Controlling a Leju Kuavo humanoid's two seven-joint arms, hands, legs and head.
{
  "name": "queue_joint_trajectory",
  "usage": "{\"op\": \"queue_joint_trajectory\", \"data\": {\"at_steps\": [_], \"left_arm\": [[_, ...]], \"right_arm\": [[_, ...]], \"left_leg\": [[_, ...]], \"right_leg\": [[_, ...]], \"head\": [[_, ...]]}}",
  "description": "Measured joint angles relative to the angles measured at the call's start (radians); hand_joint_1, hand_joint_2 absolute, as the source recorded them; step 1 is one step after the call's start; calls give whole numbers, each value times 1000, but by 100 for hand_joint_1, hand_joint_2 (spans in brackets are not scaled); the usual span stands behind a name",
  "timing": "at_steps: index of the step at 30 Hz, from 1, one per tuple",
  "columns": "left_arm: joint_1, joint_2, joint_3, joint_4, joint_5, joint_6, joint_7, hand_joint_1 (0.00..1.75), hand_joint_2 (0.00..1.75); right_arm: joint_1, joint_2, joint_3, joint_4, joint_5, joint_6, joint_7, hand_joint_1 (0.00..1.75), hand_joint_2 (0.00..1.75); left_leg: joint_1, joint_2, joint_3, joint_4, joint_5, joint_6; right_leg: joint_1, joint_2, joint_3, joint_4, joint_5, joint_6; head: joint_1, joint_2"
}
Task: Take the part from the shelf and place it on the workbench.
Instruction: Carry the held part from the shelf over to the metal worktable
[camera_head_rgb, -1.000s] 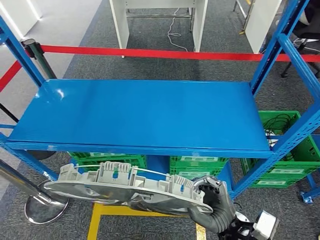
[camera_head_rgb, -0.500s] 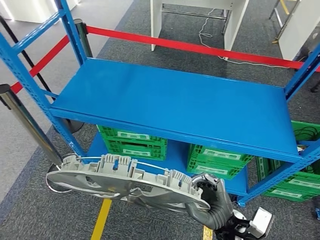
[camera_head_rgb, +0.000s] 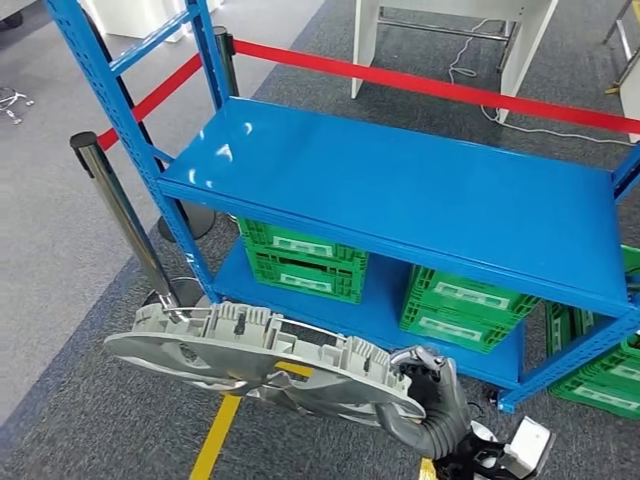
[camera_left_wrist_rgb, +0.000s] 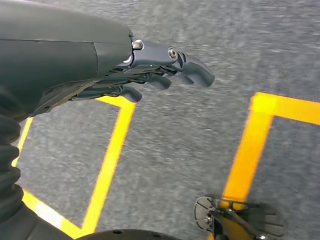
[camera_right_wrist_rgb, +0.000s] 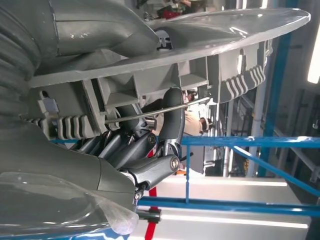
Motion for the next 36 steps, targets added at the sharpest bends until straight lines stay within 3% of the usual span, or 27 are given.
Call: {"op": "queue_joint_trajectory", "data": {"at_steps": [3,4,5,7,8,10,11,12,14,15,18,19,20,21,23,25,26,27,28,29,30,31,33,34,35,36], "left_arm": [[-3,-1,5,-3,-4,0,0,0,175],[-4,-1,6,-3,-4,0,0,0,175],[-5,0,8,-4,-5,0,0,0,175],[-5,0,10,-5,-5,-2,0,0,175],[-6,0,13,-6,-5,-2,0,0,175],[-7,0,21,-6,-8,-3,0,0,175],[-7,-1,24,-6,-10,-3,-1,0,175],[-8,-1,26,-6,-13,-3,-1,0,175],[-7,-4,29,-8,-19,-3,-2,0,175],[-7,-6,31,-9,-21,-3,-3,0,175],[-8,-10,33,-12,-26,-2,-3,0,175],[-8,-11,33,-13,-26,-2,-3,0,175],[-7,-11,34,-14,-28,-3,-4,0,175],[-7,-12,36,-15,-30,-4,-4,0,175],[-7,-15,42,-18,-38,-8,-5,0,175],[-9,-19,48,-24,-48,-12,-6,0,175],[-11,-20,50,-26,-53,-14,-7,0,175],[-10,-20,52,-29,-57,-16,-8,0,175],[-9,-20,53,-30,-59,-17,-8,0,175],[-7,-19,55,-31,-60,-17,-9,0,175],[-4,-19,56,-33,-62,-18,-10,0,175],[-2,-20,57,-33,-65,-19,-11,0,175],[-1,-19,58,-35,-72,-22,-17,0,175],[-1,-19,59,-35,-76,-24,-19,0,175],[-1,-19,59,-36,-78,-25,-22,0,175],[-1,-19,60,-36,-80,-26,-23,0,175]], "right_arm": [[5,2,0,0,1,-10,0,175,175],[5,2,0,1,1,-12,1,175,175],[5,2,0,1,0,-13,1,175,175],[5,2,0,1,0,-15,1,175,175],[5,2,0,1,0,-17,1,175,175],[5,2,0,1,0,-24,1,175,175],[4,2,0,1,0,-28,0,175,175],[4,2,0,1,1,-31,0,175,175],[5,2,0,1,5,-39,0,175,175],[5,2,0,1,9,-42,0,175,175],[6,2,0,2,18,-45,0,175,175],[7,2,0,2,19,-46,0,175,175],[7,2,1,2,20,-46,0,175,175],[7,2,1,2,20,-46,0,175,175],[7,2,1,2,23,-49,0,175,175],[7,2,1,2,25,-54,1,175,175],[8,2,1,2,26,-57,1,175,175],[9,2,1,2,26,-59,1,175,175],[9,2,1,3,26,-60,1,175,175],[9,2,1,3,26,-61,1,175,175],[9,2,2,2,27,-62,1,175,175],[10,2,2,2,27,-62,1,175,175],[14,2,2,2,28,-63,1,175,175],[16,2,2,2,28,-64,1,175,175],[18,2,2,2,29,-64,1,175,175],[19,2,2,2,30,-64,1,175,175]], "left_leg": [[13,40,-29,178,-155,-22],[18,44,-29,232,-173,-28],[22,46,-17,259,-165,-32],[27,46,47,210,-114,-35],[28,46,99,140,-101,-34],[26,46,187,3,-113,-24],[23,45,209,-41,-124,-19],[20,45,210,-55,-125,-11],[20,49,191,-62,-109,6],[21,52,179,-65,-97,15],[20,55,134,-66,-61,29],[19,55,118,-65,-48,30],[18,55,101,-64,-36,29],[18,52,84,-62,-23,26],[19,42,53,-55,0,18],[15,28,29,-44,22,9],[14,20,22,-41,34,5],[12,11,15,-41,47,1],[14,3,10,-43,58,-4],[15,1,4,-41,56,-9],[16,7,-4,-24,35,-15],[17,17,-15,9,-2,-20],[19,39,-44,137,-101,-29],[20,43,-55,201,-131,-32],[21,46,-55,248,-141,-33],[22,48,-39,255,-130,-32]], "right_leg": [[-2,-21,-38,2,33,-5],[-2,-29,-51,6,43,-3],[-2,-35,-65,11,53,-1],[-4,-44,-95,24,69,5],[-4,-46,-109,31,76,9],[-3,-48,-129,42,88,19],[-4,-50,-138,45,97,25],[-5,-50,-145,46,106,32],[-9,-45,-160,53,103,46],[-10,-39,-172,72,77,51],[-11,-26,-223,234,-64,58],[-11,-24,-232,292,-88,59],[-11,-24,-228,326,-85,60],[-11,-23,-208,328,-60,59],[-13,-5,-115,232,-3,57],[-16,32,-1,75,-10,51],[-16,44,30,23,-25,48],[-15,43,42,-3,-35,44],[-15,32,33,-4,-34,38],[-16,20,24,-1,-27,31],[-16,8,16,0,-21,22],[-18,-5,7,0,-13,14],[-14,-31,-10,1,1,6],[-13,-44,-19,1,8,6],[-11,-59,-28,2,15,6],[-9,-71,-36,3,20,6]], "head": [[-7,0],[-7,0],[-7,0],[-7,0],[-7,0],[-6,0],[-6,0],[-5,0],[-7,0],[-5,0],[-1,0],[-1,0],[-1,0],[-1,0],[-1,0],[0,0],[1,0],[1,0],[2,0],[2,0],[-1,0],[-4,0],[-8,0],[-8,0],[-8,0],[-8,0]]}}
